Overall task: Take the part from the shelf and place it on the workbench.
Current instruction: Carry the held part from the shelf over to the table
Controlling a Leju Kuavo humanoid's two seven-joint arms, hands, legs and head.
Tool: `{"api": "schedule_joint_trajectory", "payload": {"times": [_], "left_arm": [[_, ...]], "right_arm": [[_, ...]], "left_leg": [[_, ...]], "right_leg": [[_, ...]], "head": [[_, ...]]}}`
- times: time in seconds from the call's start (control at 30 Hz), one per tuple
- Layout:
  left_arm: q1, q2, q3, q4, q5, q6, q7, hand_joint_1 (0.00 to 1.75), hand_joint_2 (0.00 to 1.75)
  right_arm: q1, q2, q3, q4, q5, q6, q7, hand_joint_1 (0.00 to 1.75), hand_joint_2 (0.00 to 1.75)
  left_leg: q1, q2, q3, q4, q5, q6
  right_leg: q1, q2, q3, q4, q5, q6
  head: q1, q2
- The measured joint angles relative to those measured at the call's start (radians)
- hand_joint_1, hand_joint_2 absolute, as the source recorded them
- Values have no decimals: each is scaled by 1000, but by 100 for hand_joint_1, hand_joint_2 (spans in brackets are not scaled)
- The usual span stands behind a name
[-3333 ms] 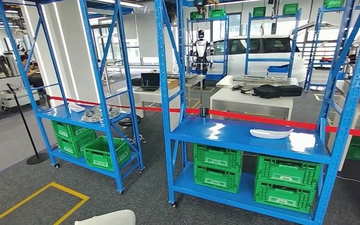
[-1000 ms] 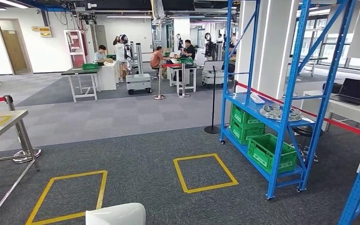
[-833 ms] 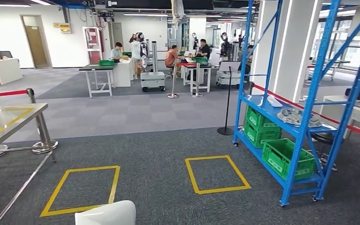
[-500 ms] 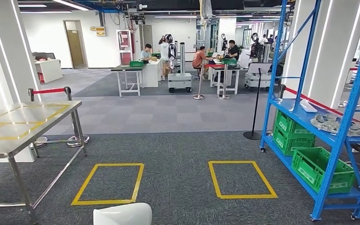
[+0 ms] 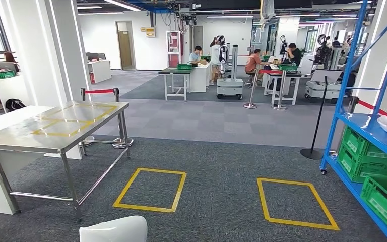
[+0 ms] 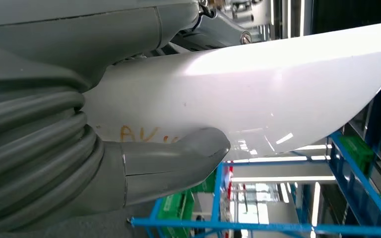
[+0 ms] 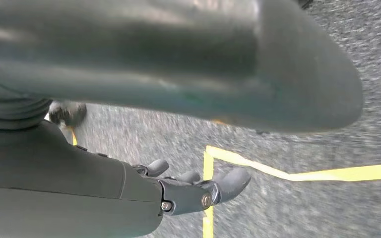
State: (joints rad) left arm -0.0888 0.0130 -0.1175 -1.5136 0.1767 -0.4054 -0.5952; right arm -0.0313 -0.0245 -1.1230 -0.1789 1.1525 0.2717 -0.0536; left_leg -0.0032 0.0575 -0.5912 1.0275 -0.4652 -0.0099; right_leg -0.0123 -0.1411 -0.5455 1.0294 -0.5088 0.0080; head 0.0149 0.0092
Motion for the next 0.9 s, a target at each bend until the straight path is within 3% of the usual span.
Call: {"api": "schedule_joint_trajectory", "payload": {"times": [0.03,0.1,0.17,0.2,0.23,0.27,0.33,0.4,0.47,0.53,0.6,0.67,0.73,0.77,0.83,0.9], "left_arm": [[11,7,5,-4,-3,2,-14,175,175],[19,19,11,-3,-9,5,-43,175,175],[22,23,12,-2,-15,12,-59,175,175],[27,23,12,-4,-18,17,-60,175,175],[34,23,12,-7,-20,22,-58,175,175],[39,23,12,-12,-22,26,-55,175,175],[47,24,15,-30,-27,32,-46,175,175],[51,24,20,-51,-29,35,-36,175,175],[54,28,31,-67,-25,33,-25,175,175],[55,34,44,-76,-15,23,-17,175,175],[54,38,51,-81,-9,10,-11,175,175],[53,38,52,-82,-10,3,-6,175,175],[55,36,52,-79,-13,1,-3,175,175],[56,35,52,-77,-14,0,-2,175,175],[54,34,51,-72,-18,-4,-1,175,175],[44,29,44,-62,-26,-5,-1,175,175]], "right_arm": [[-4,-5,6,-1,2,1,-1,0,0],[-11,-12,15,-1,2,2,-1,0,0],[-11,-17,18,-1,0,4,0,0,0],[-9,-20,19,-1,-2,4,2,0,0],[-7,-21,19,-1,-3,4,3,0,0],[-6,-22,19,-1,-4,4,4,0,0],[-5,-22,19,-1,-4,6,6,0,0],[-5,-23,19,-1,-9,7,11,0,0],[-5,-23,18,-1,-19,7,21,0,0],[-6,-19,17,-1,-32,5,34,0,0],[-5,-12,15,-1,-44,0,51,0,0],[2,-4,11,-1,-52,-6,65,0,0],[9,5,8,-1,-56,-9,74,0,0],[10,9,7,0,-58,-10,80,0,0],[9,17,3,0,-68,-12,95,0,0],[9,25,-6,0,-82,-19,108,0,0]], "left_leg": [[1,-14,2,-3,2,7],[6,-43,6,-9,8,19],[8,-71,4,-10,12,26],[7,-86,3,-9,12,28],[7,-102,3,-8,11,28],[6,-118,3,-7,11,29],[6,-149,4,-3,10,27],[5,-175,1,0,10,21],[7,-198,-5,-1,11,8],[10,-215,-12,-3,14,-6],[6,-171,-30,27,-9,-17],[4,-99,-79,130,-69,-25],[9,-72,-131,236,-112,-33],[12,-67,-138,250,-108,-37],[16,-50,-95,174,-57,-42],[17,-4,-28,52,-8,-37]], "right_leg": [[-3,-1,4,1,-4,7],[-8,49,-9,45,-36,18],[-10,117,-68,166,-97,22],[-9,130,-103,231,-121,22],[-7,136,-129,273,-128,21],[-5,138,-137,277,-114,18],[-3,155,-102,176,-40,8],[-2,199,-50,49,14,-2],[1,217,-32,4,19,-8],[1,191,-25,-4,22,-15],[-3,164,-14,-18,28,-28],[-3,134,-9,-25,29,-37],[-2,104,-8,-24,26,-39],[-3,89,-7,-24,25,-37],[-5,63,-4,-22,20,-32],[-2,39,1,-15,10,-20]], "head": [[0,0],[2,0],[5,0],[6,0],[7,0],[7,0],[7,0],[8,0],[8,0],[8,0],[5,0],[2,0],[2,0],[1,0],[1,0],[1,0]]}}
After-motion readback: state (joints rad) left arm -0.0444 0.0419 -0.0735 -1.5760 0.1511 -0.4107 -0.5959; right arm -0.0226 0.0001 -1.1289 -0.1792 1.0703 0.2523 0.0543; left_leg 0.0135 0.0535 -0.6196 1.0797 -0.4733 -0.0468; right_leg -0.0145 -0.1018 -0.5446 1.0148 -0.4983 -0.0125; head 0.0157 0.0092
